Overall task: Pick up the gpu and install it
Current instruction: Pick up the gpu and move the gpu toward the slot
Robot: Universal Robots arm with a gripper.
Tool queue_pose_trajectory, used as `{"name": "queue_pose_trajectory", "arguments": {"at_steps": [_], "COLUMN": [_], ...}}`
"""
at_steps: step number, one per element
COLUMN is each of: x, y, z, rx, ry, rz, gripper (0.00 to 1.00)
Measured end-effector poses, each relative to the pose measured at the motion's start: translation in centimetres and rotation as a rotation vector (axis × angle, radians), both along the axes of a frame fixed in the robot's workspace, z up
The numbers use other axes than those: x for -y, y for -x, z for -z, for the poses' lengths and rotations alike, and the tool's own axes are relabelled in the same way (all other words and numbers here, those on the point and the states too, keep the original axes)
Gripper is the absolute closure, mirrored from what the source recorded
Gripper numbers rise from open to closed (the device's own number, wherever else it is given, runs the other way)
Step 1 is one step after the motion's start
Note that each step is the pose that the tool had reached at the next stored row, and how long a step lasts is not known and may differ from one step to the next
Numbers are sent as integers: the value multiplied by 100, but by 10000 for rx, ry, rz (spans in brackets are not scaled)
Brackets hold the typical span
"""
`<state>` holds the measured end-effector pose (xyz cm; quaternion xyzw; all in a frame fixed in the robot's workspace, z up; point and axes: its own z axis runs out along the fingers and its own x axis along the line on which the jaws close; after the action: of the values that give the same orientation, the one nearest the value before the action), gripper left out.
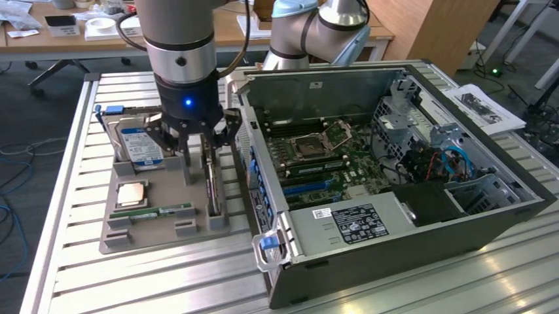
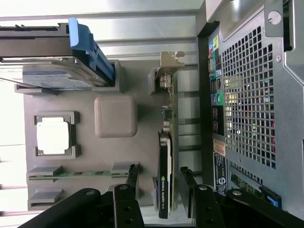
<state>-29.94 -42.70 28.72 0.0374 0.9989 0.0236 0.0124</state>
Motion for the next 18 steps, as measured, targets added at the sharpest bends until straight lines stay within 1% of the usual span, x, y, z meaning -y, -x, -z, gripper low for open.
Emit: {"name": "queue_pose_trajectory", "arguments": {"at_steps": [7,18], "x": [0,0], "y": [0,0], "z": [65,94], "rx": [1,-1], "ry": [-1,-2], "rz": [0,0], "gripper": [53,53]}}
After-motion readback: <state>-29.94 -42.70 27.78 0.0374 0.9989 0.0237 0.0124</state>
